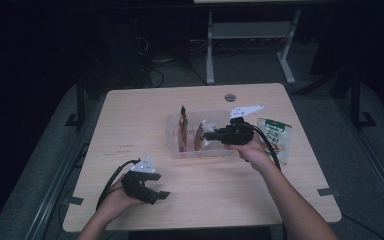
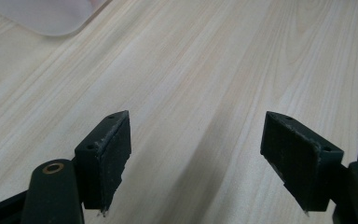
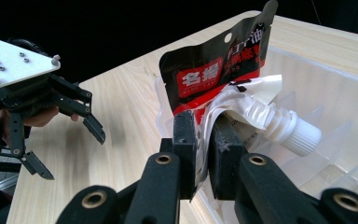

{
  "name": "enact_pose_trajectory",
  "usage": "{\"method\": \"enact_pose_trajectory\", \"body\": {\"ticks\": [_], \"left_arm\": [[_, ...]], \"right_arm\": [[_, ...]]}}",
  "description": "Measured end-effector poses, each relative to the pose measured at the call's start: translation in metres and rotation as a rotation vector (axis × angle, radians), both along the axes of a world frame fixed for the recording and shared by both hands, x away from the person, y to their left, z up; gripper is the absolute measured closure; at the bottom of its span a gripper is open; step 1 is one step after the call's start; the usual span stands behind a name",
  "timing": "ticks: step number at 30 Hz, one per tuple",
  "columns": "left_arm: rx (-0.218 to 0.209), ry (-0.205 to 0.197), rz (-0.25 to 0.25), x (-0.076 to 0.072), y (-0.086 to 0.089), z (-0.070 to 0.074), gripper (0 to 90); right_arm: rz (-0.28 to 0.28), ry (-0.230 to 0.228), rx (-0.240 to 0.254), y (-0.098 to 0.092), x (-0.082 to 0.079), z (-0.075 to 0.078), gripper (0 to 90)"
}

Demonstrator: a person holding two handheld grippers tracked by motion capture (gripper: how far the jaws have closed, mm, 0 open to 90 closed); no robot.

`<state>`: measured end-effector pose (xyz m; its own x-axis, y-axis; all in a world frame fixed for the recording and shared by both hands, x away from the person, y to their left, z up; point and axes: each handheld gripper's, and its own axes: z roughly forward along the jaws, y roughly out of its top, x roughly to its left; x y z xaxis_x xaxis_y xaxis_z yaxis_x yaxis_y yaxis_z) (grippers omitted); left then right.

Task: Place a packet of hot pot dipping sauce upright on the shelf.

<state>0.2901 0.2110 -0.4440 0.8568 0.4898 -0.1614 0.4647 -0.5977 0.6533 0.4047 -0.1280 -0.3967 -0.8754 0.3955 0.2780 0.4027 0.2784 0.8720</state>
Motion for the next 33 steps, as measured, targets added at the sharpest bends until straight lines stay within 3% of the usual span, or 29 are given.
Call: {"method": "enact_pose_trajectory", "body": {"ticks": [8, 15, 24, 33], "left_arm": [[0.004, 0.003, -0.005, 0.000, 0.000, -0.001, 24.1], [0.006, 0.005, -0.006, 0.000, 0.000, -0.001, 24.1], [0.007, 0.005, -0.008, 0.000, 0.000, -0.001, 24.2], [0.008, 0.001, -0.012, 0.000, 0.000, 0.000, 24.2]], "right_arm": [[-0.003, -0.001, 0.003, -0.002, -0.001, 0.000, 79.0], [-0.014, 0.003, -0.002, -0.003, -0.002, 0.001, 71.0], [-0.010, 0.009, -0.007, -0.004, -0.003, 0.001, 70.2], [0.008, -0.006, -0.068, -0.008, -0.017, 0.003, 64.8]]}}
